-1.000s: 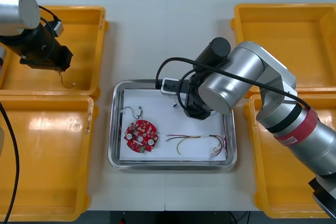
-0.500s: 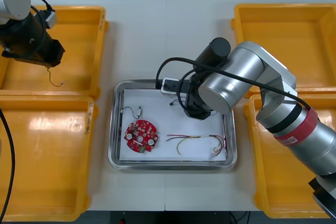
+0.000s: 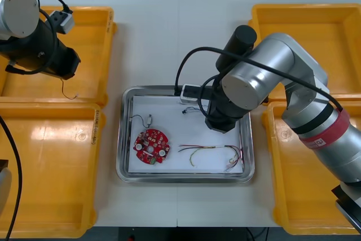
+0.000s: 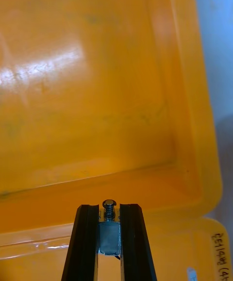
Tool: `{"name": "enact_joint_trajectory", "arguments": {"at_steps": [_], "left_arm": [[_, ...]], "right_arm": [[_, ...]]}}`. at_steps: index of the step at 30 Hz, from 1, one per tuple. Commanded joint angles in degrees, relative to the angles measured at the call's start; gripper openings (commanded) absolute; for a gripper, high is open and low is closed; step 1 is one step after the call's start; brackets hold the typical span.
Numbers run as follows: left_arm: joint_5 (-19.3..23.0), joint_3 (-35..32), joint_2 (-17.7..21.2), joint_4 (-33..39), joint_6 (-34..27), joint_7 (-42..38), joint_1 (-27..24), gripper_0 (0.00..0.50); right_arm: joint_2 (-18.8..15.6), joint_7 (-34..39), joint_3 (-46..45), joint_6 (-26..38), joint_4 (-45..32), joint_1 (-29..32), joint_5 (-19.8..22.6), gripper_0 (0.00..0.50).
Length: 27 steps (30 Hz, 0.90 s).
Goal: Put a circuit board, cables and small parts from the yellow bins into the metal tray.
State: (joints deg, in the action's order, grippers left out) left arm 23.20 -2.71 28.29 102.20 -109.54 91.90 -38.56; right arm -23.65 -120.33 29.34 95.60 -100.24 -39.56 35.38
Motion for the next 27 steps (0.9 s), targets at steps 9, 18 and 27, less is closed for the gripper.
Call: {"name": "enact_joint_trajectory", "arguments": {"at_steps": [9,18,27], "left_arm": [[-1.1,7.5,-4.2,7.1,-0.5,-16.1,2.2,0.0],[-2.5,14.7,-6.8,8.4,-0.5,-24.1,2.2,0.0],[-2.3,20.7,-9.0,8.4,0.1,-31.4,2.2,0.0]], "right_arm": [[-2.9,5.5,-13.9,14.4,-3.0,-7.2,7.8,0.5],[-10.4,16.9,-22.6,14.4,-6.7,-8.3,15.8,0.5],[-17.7,26.1,-26.7,14.4,-10.3,-7.2,17.3,0.5]]}}
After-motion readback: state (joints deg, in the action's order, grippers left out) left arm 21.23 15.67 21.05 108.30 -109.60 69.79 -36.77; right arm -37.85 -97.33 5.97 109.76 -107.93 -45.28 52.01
